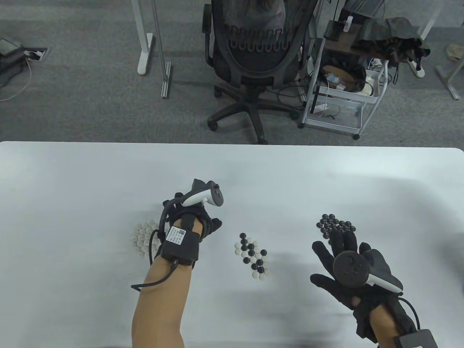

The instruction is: Go stone sorting task

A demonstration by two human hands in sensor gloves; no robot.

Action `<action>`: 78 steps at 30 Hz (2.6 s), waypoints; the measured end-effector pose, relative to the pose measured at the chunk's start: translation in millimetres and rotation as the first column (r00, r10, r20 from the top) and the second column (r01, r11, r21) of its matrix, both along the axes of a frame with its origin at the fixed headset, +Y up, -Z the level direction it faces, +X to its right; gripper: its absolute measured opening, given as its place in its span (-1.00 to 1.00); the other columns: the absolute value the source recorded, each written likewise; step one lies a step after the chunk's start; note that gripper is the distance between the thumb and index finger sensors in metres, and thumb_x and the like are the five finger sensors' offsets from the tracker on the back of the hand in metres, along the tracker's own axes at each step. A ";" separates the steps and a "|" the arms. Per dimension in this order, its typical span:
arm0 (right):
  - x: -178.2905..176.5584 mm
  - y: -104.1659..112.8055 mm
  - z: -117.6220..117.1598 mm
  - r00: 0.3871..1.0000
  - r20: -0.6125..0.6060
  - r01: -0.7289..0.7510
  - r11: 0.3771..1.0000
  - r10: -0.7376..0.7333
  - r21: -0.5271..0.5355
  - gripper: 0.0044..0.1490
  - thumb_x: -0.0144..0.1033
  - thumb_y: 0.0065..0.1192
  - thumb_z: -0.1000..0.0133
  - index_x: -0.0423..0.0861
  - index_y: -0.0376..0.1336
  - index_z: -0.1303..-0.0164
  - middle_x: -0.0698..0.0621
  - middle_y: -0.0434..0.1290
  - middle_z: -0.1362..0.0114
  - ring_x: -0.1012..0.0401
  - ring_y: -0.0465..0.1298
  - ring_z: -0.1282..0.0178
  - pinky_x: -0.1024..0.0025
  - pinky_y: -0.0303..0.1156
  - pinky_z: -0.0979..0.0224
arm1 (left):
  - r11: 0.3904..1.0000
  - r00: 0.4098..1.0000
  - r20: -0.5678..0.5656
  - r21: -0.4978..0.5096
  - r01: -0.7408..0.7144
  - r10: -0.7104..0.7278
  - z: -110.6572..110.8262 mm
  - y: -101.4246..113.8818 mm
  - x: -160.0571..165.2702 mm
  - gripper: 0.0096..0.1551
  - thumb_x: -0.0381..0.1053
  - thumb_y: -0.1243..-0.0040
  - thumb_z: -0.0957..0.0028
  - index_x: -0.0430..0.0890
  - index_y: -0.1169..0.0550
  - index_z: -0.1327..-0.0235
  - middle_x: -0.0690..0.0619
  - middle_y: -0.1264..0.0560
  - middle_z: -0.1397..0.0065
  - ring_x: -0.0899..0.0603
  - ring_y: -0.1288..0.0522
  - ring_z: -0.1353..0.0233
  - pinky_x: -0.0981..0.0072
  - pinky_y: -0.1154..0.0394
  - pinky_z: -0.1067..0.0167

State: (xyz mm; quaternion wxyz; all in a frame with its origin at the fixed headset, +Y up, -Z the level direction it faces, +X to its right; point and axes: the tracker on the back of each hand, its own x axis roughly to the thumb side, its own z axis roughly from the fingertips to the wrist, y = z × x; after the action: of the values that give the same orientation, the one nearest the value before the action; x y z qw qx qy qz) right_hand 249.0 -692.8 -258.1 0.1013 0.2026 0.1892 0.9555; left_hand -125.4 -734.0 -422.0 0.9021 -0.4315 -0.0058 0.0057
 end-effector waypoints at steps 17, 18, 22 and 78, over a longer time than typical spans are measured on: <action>-2.9 -3.7 -0.6 1.000 -0.003 -0.021 1.000 0.021 -0.016 0.08 0.18 -0.15 -0.20 -0.17 -0.34 -0.73 -0.44 -0.60 -0.58 -0.40 -0.58 -0.46 -0.60 -0.52 -0.27 | 0.997 0.996 -0.058 0.000 0.073 -0.072 23.1 0.0 -59.7 -0.19 0.23 0.32 -0.17 0.04 -0.32 -0.71 -0.35 0.53 -0.63 -0.58 0.61 -0.45 -0.72 0.50 -0.21; -2.7 -3.7 -0.8 1.000 -0.002 -0.021 1.000 0.021 -0.018 0.08 0.18 -0.15 -0.20 -0.17 -0.34 -0.73 -0.44 -0.60 -0.58 -0.40 -0.58 -0.46 -0.60 -0.52 -0.27 | 0.997 0.996 -0.058 -0.002 0.074 -0.074 23.4 0.1 -60.2 -0.19 0.23 0.32 -0.17 0.04 -0.32 -0.72 -0.35 0.53 -0.64 -0.58 0.61 -0.45 -0.72 0.50 -0.21; -2.5 -3.4 -0.8 1.000 0.000 -0.019 1.000 0.019 -0.019 0.08 0.18 -0.15 -0.20 -0.17 -0.34 -0.73 -0.44 -0.60 -0.58 -0.40 -0.58 -0.46 -0.60 -0.52 -0.27 | 0.997 0.995 -0.062 -0.005 0.075 -0.075 24.1 1.2 -61.3 -0.19 0.23 0.31 -0.17 0.03 -0.33 -0.72 -0.35 0.53 -0.64 -0.58 0.61 -0.46 -0.72 0.49 -0.21; -1.2 -6.2 -0.6 1.000 -0.006 -0.015 1.000 0.015 -0.007 0.08 0.18 -0.15 -0.20 -0.17 -0.35 -0.73 -0.44 -0.60 -0.58 -0.40 -0.58 -0.46 -0.60 -0.52 -0.27 | 0.996 0.992 0.102 -0.042 0.084 -0.079 28.3 -1.6 -24.7 -0.21 0.22 0.32 -0.14 0.07 -0.26 -0.71 -0.39 0.48 -0.65 -0.60 0.56 -0.46 -0.74 0.45 -0.22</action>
State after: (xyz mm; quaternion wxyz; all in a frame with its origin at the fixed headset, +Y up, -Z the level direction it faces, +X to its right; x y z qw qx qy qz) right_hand 247.8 -699.0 -258.6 0.0945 0.2035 0.1944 0.9549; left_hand -150.1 -735.6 -393.7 0.8900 -0.4517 -0.0334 -0.0526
